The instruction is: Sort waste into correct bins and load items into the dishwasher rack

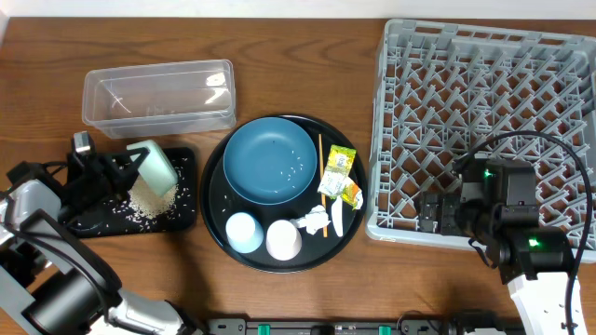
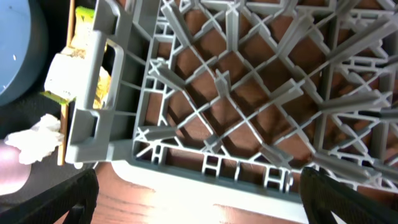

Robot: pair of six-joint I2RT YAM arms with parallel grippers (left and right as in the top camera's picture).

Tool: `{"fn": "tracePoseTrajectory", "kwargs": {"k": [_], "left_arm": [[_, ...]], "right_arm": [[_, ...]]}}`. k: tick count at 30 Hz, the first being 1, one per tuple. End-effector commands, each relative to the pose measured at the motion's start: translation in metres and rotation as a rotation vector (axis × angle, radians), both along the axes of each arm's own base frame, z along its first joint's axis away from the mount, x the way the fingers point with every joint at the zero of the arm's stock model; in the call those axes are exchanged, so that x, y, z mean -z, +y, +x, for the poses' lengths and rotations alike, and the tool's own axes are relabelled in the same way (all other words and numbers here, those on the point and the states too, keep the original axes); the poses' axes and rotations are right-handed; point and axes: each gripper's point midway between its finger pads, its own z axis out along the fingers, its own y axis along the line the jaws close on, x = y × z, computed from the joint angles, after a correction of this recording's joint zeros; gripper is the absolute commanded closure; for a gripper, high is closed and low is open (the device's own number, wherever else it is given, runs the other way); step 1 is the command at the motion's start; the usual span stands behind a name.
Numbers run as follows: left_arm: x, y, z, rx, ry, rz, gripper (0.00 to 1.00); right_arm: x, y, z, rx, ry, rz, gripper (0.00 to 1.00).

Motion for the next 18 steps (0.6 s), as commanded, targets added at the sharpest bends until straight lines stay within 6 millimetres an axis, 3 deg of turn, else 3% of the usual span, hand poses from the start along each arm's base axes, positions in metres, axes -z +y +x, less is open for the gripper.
{"fn": "tracePoseTrajectory", "kwargs": {"k": [1,3,6,9,14,18], "left_arm": [[-0.03,-0.01,0.003,0.043,-0.099,0.15,0.94],[-0.037,-0.015,0.003,0.052,-0.076,0.219,0.94],[-0.066,-0.032,0.003,0.081,-0.123,0.291,0.94],[-0.076,-0.051,0.004,0.109,-0.094,0.407,0.94],[-0.067,-0.098,0.003,0.211,-0.053,0.622,0.94],[-0.049,-0.153,-0.001,0.367,-0.049,0.756,0.94]], "right_arm": [[-0.006,-0.001,0.002,0.012,-0.01,0.007,0.01],[-0.006,-0.001,0.002,0.013,-0.01,0.008,0.01],[-0.006,-0.001,0.003,0.013,-0.014,0.008,0.01],[-0.007,-0.001,0.004,0.013,-0.017,0.008,0.01],[-0.007,-0.001,0.004,0.013,-0.022,0.008,0.01],[-0.007,-0.001,0.004,0.012,-0.021,0.009,0.01]]}}
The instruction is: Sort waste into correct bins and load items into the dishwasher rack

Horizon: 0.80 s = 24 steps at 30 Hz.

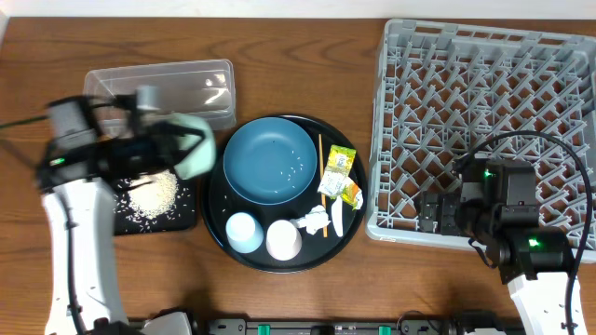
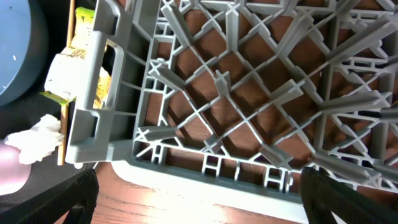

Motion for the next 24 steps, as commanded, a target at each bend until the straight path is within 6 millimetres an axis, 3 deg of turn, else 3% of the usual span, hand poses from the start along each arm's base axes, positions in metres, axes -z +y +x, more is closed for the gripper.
{"fn": "tracePoseTrajectory", "kwargs": {"k": [1,7,10,18,20,24], "left_arm": [[0.022,-0.03,0.0,0.054,0.036,0.193,0.94],[0.029,-0.119,-0.032,0.327,-0.013,0.257,0.94],[0.035,-0.145,-0.047,0.403,-0.044,0.324,0.94],[0.052,-0.174,-0.057,0.453,-0.112,0.496,0.94],[0.057,-0.177,-0.05,0.443,-0.124,0.522,0.94],[0.075,-0.161,-0.02,0.341,-0.15,0.665,0.94]], "right_arm": [[-0.007,-0.001,0.003,0.012,-0.015,0.009,0.01],[-0.006,0.0,0.003,0.011,-0.014,0.012,0.01],[-0.007,0.0,0.003,0.011,-0.015,0.011,0.01],[-0.006,0.0,0.003,0.011,-0.014,0.012,0.01],[-0.006,0.0,0.003,0.011,-0.014,0.012,0.01],[-0.006,0.0,0.003,0.011,-0.013,0.011,0.01]]}}
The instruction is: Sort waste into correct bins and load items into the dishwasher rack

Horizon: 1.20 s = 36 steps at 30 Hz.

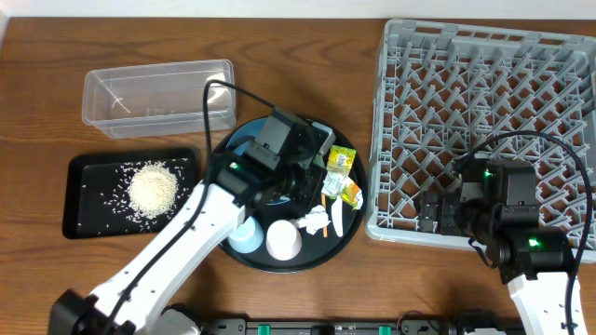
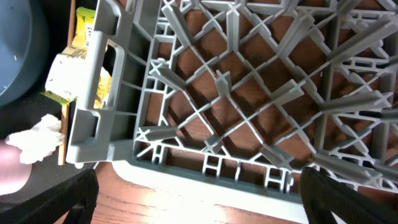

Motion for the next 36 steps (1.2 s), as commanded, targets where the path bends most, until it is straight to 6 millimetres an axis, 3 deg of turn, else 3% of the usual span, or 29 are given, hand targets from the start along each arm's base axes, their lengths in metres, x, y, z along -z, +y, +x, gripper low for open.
{"fn": "tracePoseTrajectory", "kwargs": {"k": [1,4,9,16,17,19,22,25,28,33,36], "left_arm": [[0.015,0.023,0.035,-0.122,-0.097,0.156,0.94],[0.034,0.027,0.048,-0.152,-0.104,0.217,0.94],[0.066,0.023,0.053,-0.144,-0.054,0.254,0.94],[0.081,0.023,0.057,-0.146,-0.036,0.268,0.91],[0.08,0.023,0.058,-0.149,-0.038,0.267,0.83],[0.078,0.026,0.06,-0.159,-0.041,0.264,0.51],[0.072,0.034,0.063,-0.179,-0.044,0.259,0.34],[0.057,0.052,0.062,-0.235,-0.033,0.251,0.29],[0.033,0.082,0.058,-0.347,-0.008,0.219,0.26],[-0.007,0.156,0.046,-0.54,-0.001,0.199,0.24],[-0.023,0.211,0.032,-0.726,0.022,0.188,0.19]], "right_arm": [[-0.006,-0.001,0.003,0.012,-0.013,0.01,0.01],[-0.006,-0.001,0.002,0.012,-0.012,0.01,0.01],[-0.006,0.0,0.002,0.011,-0.011,0.011,0.01],[-0.007,0.004,0.002,0.001,-0.009,0.035,0.01],[-0.007,0.004,0.002,0.001,-0.009,0.035,0.01],[-0.007,0.004,0.002,0.0,-0.011,0.036,0.01],[-0.012,0.008,0.004,-0.012,-0.025,0.055,0.01],[-0.028,0.012,0.009,-0.026,-0.057,0.073,0.01],[-0.056,0.015,0.019,-0.044,-0.117,0.071,0.01],[-0.099,0.037,0.041,-0.127,-0.178,0.073,0.02],[-0.108,0.07,0.055,-0.228,-0.162,0.081,0.05]]}}
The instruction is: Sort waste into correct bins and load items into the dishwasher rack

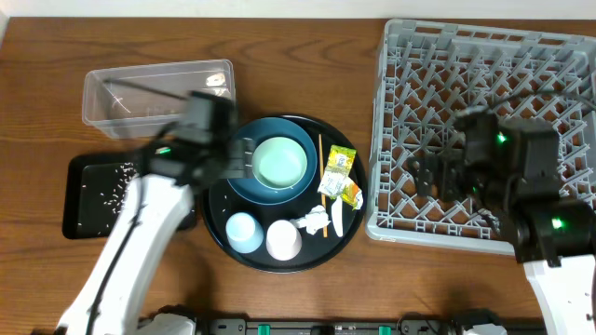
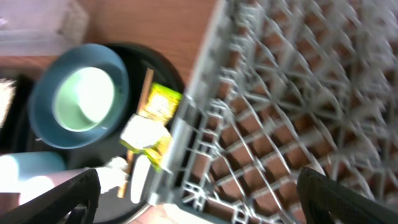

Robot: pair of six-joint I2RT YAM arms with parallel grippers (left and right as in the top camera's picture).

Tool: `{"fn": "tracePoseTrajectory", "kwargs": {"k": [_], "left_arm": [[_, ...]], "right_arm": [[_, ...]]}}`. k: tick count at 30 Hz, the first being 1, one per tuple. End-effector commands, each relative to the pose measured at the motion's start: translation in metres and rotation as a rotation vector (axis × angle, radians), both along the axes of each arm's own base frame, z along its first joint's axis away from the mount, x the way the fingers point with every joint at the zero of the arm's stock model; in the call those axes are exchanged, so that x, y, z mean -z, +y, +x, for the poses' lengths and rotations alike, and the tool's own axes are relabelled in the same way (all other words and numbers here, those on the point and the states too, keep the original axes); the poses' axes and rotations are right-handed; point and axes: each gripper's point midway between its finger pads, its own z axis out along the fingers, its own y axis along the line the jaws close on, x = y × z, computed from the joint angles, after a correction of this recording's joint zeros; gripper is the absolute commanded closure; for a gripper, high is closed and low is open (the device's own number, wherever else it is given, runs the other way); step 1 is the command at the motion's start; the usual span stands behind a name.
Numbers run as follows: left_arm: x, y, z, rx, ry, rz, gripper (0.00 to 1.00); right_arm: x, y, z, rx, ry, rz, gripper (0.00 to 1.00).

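Observation:
A pale green bowl (image 1: 279, 160) sits upright inside the blue bowl (image 1: 244, 177) on the round black tray (image 1: 216, 212); it also shows in the right wrist view as the green bowl (image 2: 84, 99). My left gripper (image 1: 238, 155) is at the green bowl's left rim, blurred, so its jaws cannot be read. My right gripper (image 2: 199, 208) hangs open and empty over the front left part of the grey dishwasher rack (image 1: 484, 74). On the tray lie a light blue cup (image 1: 242, 231), a white cup (image 1: 284, 239), a chopstick (image 1: 321, 163), yellow-green wrappers (image 1: 338, 172), a tissue (image 1: 315, 221) and a white spoon (image 1: 337, 220).
A clear plastic bin (image 1: 158, 93) stands at the back left. In front of it lies a flat black tray (image 1: 88, 200) with scattered rice, partly hidden under my left arm. The rack's handle edge (image 2: 186, 124) borders the round tray.
The green bowl now rests in the blue bowl, and my left arm has drawn back to the left. My right gripper has moved from the rack's front edge to farther back and higher.
My left gripper held the green bowl tipped over the black tray beside a rice pile. It then held the bowl between that tray and the blue bowl, then was over the blue bowl. Now the bowl sits inside it. The right arm stayed still until this moment.

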Motion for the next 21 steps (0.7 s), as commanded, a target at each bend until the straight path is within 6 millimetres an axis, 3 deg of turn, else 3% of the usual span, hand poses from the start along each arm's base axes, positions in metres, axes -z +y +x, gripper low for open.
{"fn": "tracePoseTrajectory", "kwargs": {"k": [1,5,9,12,16,21], "left_arm": [[-0.021,0.052,-0.01,-0.207,-0.02,-0.023,0.17],[-0.021,0.104,-0.034,-0.454,0.031,-0.05,0.15],[-0.012,0.137,-0.054,-0.629,0.101,-0.069,0.1],[-0.005,0.148,-0.061,-0.699,0.126,-0.08,0.08],[-0.001,0.15,-0.063,-0.708,0.139,-0.081,0.08],[-0.001,0.15,-0.063,-0.708,0.139,-0.081,0.07]], "right_arm": [[-0.003,0.039,0.013,-0.124,0.03,-0.001,0.06],[0.01,0.092,0.027,-0.256,0.092,-0.033,0.09],[0.04,0.139,0.04,-0.348,0.162,-0.093,0.08],[0.066,0.17,0.05,-0.402,0.202,-0.114,0.09],[0.1,0.203,0.06,-0.452,0.227,-0.13,0.21],[0.136,0.225,0.07,-0.428,0.238,-0.148,0.27]]}}
